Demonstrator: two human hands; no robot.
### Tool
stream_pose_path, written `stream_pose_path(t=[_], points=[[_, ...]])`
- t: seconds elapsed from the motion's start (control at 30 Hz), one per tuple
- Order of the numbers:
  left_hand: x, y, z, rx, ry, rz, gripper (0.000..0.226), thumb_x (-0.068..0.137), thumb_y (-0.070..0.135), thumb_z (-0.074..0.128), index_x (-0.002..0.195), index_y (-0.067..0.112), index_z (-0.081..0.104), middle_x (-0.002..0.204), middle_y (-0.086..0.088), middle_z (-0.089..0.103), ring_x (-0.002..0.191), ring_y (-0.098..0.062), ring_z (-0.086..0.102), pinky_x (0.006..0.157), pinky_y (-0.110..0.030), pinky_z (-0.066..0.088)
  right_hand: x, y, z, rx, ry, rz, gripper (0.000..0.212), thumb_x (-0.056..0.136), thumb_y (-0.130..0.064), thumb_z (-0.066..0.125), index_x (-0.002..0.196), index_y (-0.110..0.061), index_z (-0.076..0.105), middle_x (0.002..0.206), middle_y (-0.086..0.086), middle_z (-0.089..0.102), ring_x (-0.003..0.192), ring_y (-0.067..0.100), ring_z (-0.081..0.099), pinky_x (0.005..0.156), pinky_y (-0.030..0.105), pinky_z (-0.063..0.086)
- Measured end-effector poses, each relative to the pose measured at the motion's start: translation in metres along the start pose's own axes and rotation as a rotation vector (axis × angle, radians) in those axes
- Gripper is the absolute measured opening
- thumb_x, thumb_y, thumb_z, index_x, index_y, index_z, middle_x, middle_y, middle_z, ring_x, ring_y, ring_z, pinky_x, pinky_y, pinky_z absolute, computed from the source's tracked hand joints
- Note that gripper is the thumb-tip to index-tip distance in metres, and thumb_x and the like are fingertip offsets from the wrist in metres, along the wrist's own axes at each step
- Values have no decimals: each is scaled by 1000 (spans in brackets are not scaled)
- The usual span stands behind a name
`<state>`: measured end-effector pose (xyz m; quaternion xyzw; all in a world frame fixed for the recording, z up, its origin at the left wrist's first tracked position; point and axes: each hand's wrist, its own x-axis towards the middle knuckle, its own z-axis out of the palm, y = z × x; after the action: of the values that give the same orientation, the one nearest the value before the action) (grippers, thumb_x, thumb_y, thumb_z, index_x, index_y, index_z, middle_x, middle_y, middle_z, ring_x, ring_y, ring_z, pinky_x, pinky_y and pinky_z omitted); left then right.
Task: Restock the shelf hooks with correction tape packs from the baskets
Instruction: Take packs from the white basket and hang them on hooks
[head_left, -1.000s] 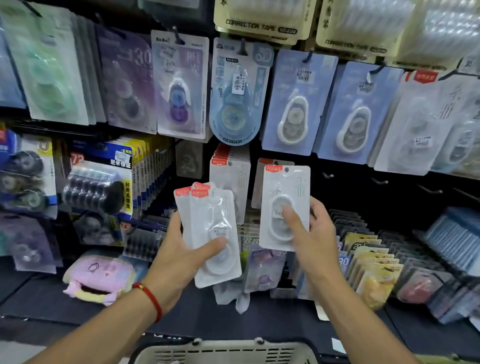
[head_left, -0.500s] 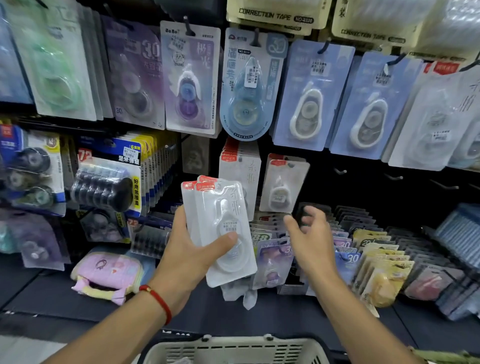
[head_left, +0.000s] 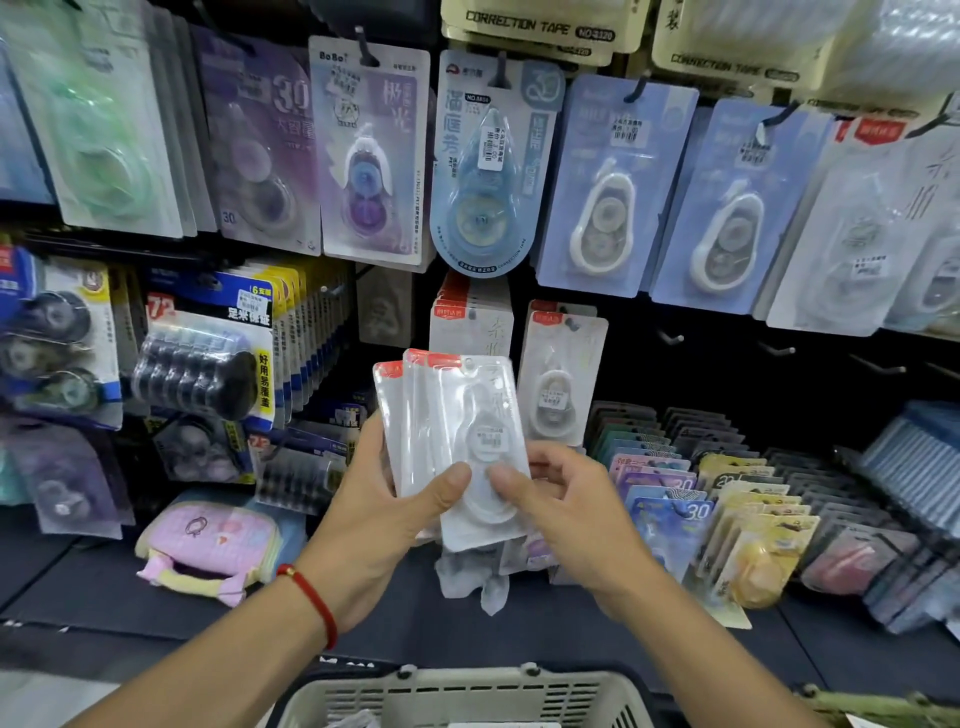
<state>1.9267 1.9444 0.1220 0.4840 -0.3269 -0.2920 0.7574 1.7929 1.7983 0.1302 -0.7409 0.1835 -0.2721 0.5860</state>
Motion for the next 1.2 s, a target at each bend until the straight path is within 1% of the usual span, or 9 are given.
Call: stream_pose_path(t=[0.2, 0.33, 0.47, 0.67, 0.77, 0.87, 0.93, 1.07, 1.2], points=[[4, -8, -6, 65, 71, 37, 72, 70, 21, 92, 132, 42, 60, 127, 4, 75, 118, -17, 72, 83, -23, 61, 2, 1, -14, -3, 347, -92, 15, 101, -29, 70, 113, -27, 61, 104, 0, 75, 94, 23, 73, 69, 41, 56], [3, -7, -6, 152, 132, 60, 73, 67, 26, 88, 131, 43, 57, 121, 10, 76, 113, -9, 72, 82, -20, 61, 8, -2, -27, 69, 478, -94, 20, 104, -26, 64, 123, -22, 60, 114, 2, 74, 100, 19, 73, 75, 34, 56], [2, -5, -3, 215, 150, 61, 71, 73, 22, 88, 131, 46, 55, 124, 8, 75, 115, -11, 71, 92, -32, 59, 8, -5, -29, 60, 488, -102, 23, 104, -30, 65, 125, -21, 64, 107, 5, 75, 65, 13, 65, 48, 24, 51], [1, -5, -5, 237, 169, 54, 67, 82, 8, 86, 130, 45, 56, 122, 8, 76, 115, -12, 72, 98, -39, 57, 14, -7, -33, 85, 506, -189, 24, 100, -40, 71, 121, -27, 72, 93, -2, 79, 49, 13, 61, 44, 25, 49], [1, -5, -6, 234, 172, 55, 66, 82, 6, 85, 126, 46, 57, 121, 9, 76, 114, -12, 72, 95, -38, 58, 25, 3, -39, -106, 454, -85, 38, 100, -48, 67, 133, -30, 64, 107, -14, 77, 85, 12, 75, 68, 30, 62], [0, -5, -4, 238, 171, 50, 68, 80, 5, 87, 129, 41, 56, 121, 9, 76, 112, -11, 73, 89, -32, 61, 30, 18, -46, -399, 353, 237, 74, 100, -56, 60, 159, -18, 35, 145, 4, 60, 130, 27, 60, 106, 48, 52], [-1, -6, -2, 245, 167, 42, 71, 78, 3, 89, 130, 37, 56, 121, 7, 76, 111, -13, 74, 87, -33, 63, 25, 17, -41, -444, 312, 263, 63, 101, -54, 59, 152, -19, 46, 138, 3, 64, 123, 23, 62, 104, 46, 52], [-3, -4, 4, 232, 138, 42, 75, 73, 4, 92, 133, 31, 55, 122, 3, 75, 112, -16, 74, 86, -37, 65, 12, 3, -19, -144, -5, 74, 27, 94, -55, 66, 104, -32, 78, 102, -4, 79, 94, 17, 75, 86, 45, 64], [-4, -3, 8, 218, 103, 49, 78, 69, 12, 95, 133, 29, 54, 125, 1, 75, 114, -18, 74, 88, -38, 65, 3, 4, -7, -129, -52, -10, 20, 96, -37, 74, 110, -23, 74, 102, -7, 80, 94, 13, 76, 78, 25, 60]])
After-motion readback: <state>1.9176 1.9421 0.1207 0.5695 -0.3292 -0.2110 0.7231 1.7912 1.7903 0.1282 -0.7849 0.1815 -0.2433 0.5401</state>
